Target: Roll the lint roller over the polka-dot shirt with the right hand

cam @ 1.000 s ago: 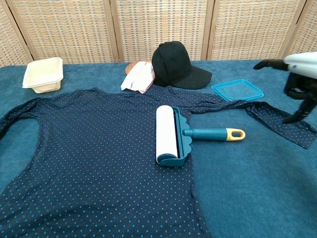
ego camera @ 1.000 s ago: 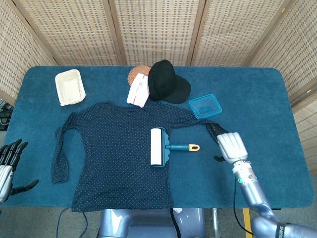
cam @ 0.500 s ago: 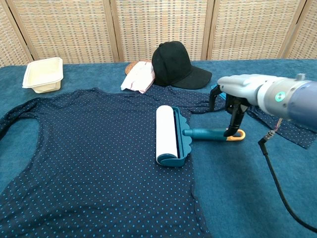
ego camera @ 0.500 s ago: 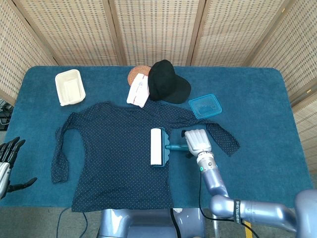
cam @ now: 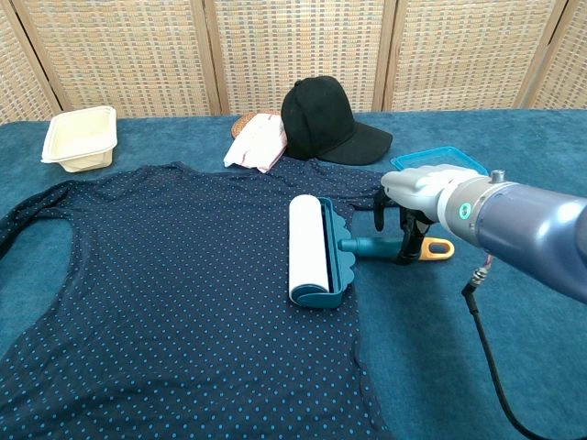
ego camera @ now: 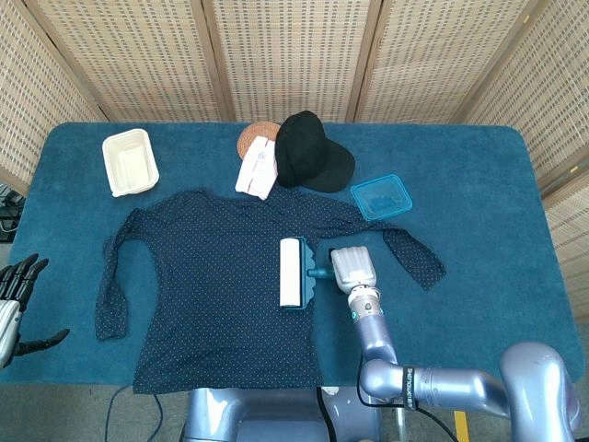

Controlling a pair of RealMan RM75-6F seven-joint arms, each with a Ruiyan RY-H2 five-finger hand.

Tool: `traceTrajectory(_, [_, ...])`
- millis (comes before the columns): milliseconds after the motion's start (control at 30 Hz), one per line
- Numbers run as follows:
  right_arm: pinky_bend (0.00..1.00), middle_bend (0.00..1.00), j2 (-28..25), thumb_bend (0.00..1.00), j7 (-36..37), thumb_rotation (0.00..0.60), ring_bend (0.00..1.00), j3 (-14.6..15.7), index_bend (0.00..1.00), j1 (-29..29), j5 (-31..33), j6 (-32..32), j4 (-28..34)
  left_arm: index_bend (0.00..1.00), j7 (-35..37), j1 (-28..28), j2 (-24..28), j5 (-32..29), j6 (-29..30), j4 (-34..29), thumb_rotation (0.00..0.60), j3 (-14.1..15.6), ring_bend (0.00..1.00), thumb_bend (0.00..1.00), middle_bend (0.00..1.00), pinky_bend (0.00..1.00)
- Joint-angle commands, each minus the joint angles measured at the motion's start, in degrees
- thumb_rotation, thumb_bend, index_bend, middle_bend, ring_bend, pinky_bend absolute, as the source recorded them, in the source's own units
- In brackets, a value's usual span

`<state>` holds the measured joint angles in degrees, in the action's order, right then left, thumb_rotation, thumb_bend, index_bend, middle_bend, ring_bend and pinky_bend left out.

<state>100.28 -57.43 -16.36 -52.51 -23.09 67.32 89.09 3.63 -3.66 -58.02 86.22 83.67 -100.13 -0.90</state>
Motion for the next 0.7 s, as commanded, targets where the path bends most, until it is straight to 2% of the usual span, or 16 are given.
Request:
traceTrajectory(33, [1.00, 1.00, 0.68, 0.41, -0.02, 0.600, 1.00, 0.29, 0.39, -0.46, 0.24, -0.07, -0.97, 0.00, -0.14, 0.03, -0.05, -0.06, 0.09, 0.01, 0.600, -0.03, 0.00, 0.00, 0.00, 0.00])
traceTrajectory(700, [1.00, 1.00, 6.23, 0.45, 0.54, 0.600, 1.00, 0.81, 0.44, -2.99, -0.91, -0.71, -7.46, 0.00, -0.95, -0.18, -0.49, -0.78, -0.04, 0.36, 0.600, -0.29, 0.00, 0.00, 0.00, 0.00])
